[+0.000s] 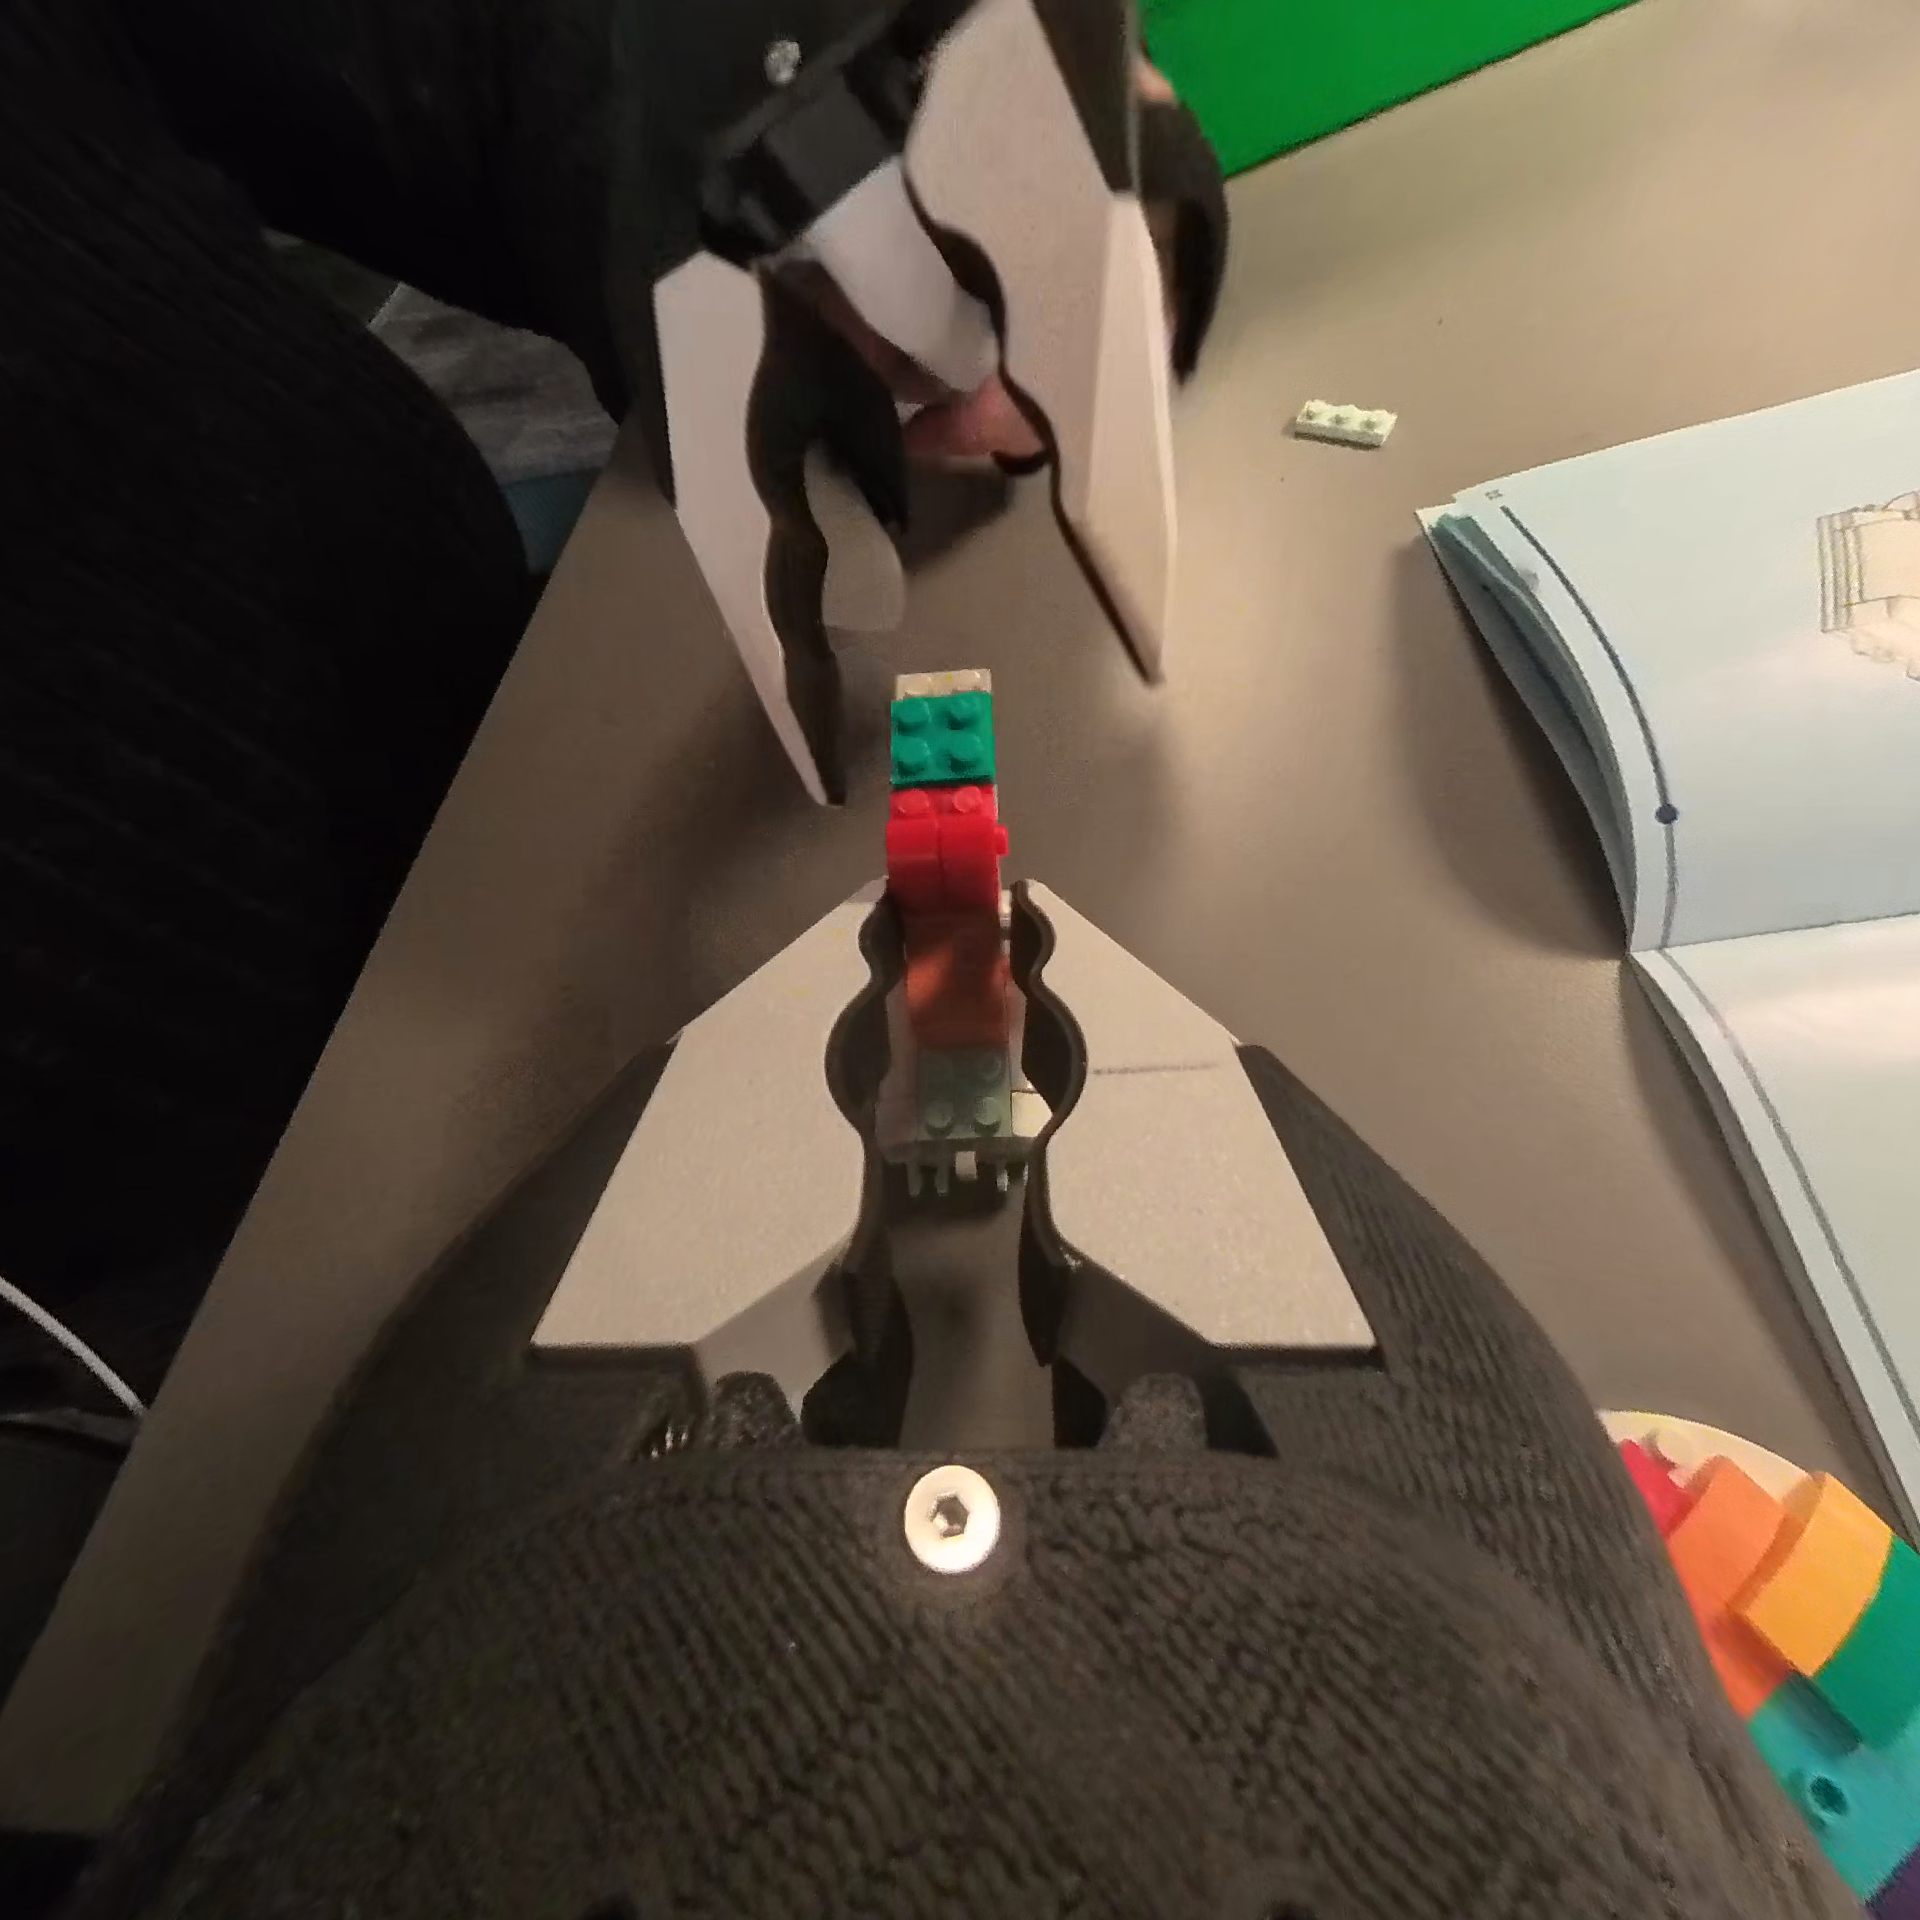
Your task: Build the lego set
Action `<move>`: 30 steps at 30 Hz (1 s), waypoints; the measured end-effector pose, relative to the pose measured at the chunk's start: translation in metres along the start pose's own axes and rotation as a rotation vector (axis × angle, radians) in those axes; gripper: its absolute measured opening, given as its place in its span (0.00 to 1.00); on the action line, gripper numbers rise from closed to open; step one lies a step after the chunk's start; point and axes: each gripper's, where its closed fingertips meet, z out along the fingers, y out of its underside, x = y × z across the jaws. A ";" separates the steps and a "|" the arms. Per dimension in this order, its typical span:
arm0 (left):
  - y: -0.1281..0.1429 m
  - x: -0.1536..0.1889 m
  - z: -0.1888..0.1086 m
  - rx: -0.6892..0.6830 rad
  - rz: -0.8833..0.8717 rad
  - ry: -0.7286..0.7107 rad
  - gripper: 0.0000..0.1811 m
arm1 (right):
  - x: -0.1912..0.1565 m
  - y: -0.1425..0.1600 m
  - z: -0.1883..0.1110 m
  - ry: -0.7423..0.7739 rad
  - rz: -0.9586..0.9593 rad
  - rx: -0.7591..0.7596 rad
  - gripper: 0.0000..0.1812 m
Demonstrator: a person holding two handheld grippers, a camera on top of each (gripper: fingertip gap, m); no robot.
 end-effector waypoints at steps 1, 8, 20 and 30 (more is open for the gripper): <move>-0.001 -0.004 -0.002 -0.002 0.123 -0.070 0.33 | 0.000 -0.001 -0.001 0.000 0.007 0.000 0.10; -0.010 -0.001 -0.006 -0.037 0.787 -0.386 0.33 | -0.006 -0.012 -0.003 -0.037 0.036 0.027 0.10; -0.010 0.006 -0.002 -0.054 0.891 -0.402 0.24 | -0.010 -0.016 -0.004 -0.065 0.048 0.033 0.10; -0.017 0.010 -0.008 0.020 0.804 -0.358 0.25 | -0.014 -0.016 -0.005 -0.084 0.047 0.033 0.10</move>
